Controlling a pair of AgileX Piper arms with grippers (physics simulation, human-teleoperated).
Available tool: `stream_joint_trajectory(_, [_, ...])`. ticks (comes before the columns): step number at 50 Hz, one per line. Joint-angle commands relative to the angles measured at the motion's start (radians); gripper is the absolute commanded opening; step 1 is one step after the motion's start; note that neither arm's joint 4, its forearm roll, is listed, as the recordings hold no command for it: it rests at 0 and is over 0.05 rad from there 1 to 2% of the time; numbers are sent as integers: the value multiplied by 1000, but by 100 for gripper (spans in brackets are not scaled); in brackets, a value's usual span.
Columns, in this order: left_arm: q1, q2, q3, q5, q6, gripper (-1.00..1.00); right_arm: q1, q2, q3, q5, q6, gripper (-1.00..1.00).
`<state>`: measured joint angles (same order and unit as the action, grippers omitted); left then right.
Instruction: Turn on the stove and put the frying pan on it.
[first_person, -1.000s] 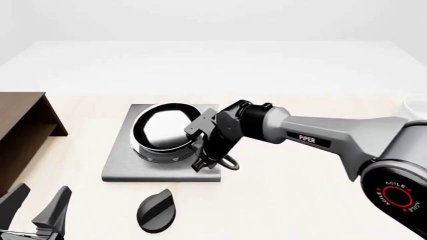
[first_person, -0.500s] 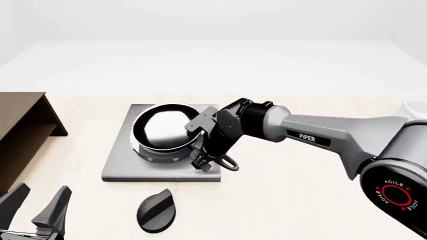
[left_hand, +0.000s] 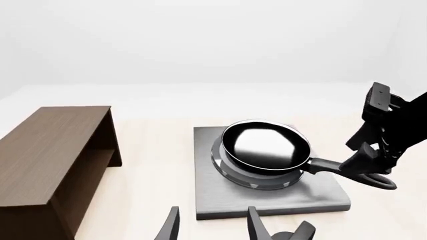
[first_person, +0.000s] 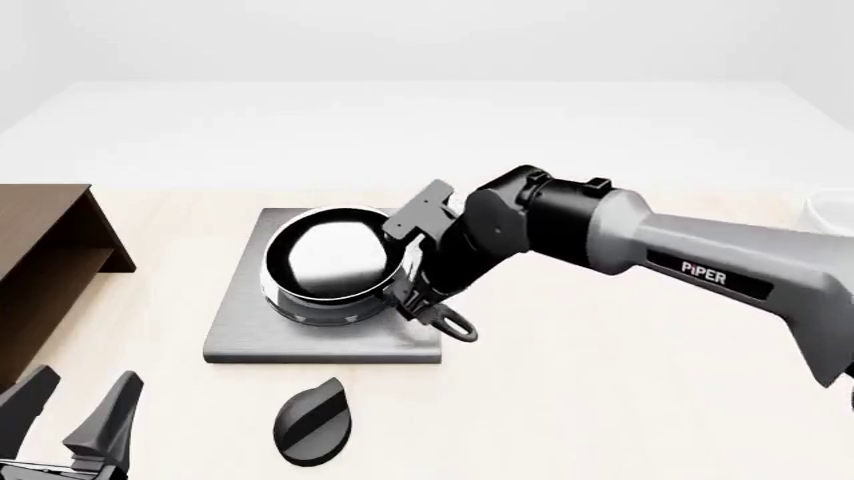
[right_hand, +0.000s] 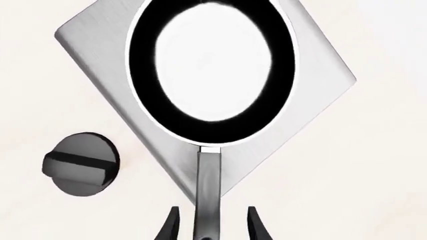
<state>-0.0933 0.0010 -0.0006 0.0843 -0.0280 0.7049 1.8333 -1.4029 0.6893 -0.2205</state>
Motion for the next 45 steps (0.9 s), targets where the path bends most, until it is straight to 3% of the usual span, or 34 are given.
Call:
stream_joint_trajectory(1, [-1, 0, 0, -2, 3, 100, -16, -137, 57, -22, -54, 100])
stream_joint_trajectory(11, [0, 0, 0, -6, 4, 100, -3, -309, 222, -140, -34, 100])
stream_joint_trajectory(13, [1, 0, 0, -7, 5, 100, 12, -359, 274, -187, -8, 100])
stream_joint_trajectory(15, [0, 0, 0, -7, 8, 100, 57, -414, 322, -234, 64, 100])
stream_joint_trajectory(18, [0, 0, 0, -7, 9, 100, 56, -437, 367, -269, 55, 100])
stream_joint_trajectory(19, [1, 0, 0, -6, 8, 100, 86, -483, 419, -317, 99, 100])
stream_joint_trajectory(24, [2, 0, 0, -6, 9, 100, 93, -586, 514, -414, 151, 100])
stream_joint_trajectory(33, [2, -1, 0, -7, 11, 100, 35, -738, 714, -620, 177, 100])
stream_joint_trajectory(36, [4, -1, 0, -9, 11, 100, -11, -800, 764, -660, 157, 100])
stream_joint_trajectory(38, [4, -1, 0, -8, 10, 100, -9, -858, 794, -683, 188, 100])
stream_joint_trajectory(42, [4, -1, 0, -9, 12, 100, -40, -918, 865, -733, 186, 100])
stream_joint_trajectory(45, [6, -1, 0, -10, 12, 100, -55, -952, 939, -799, 226, 100])
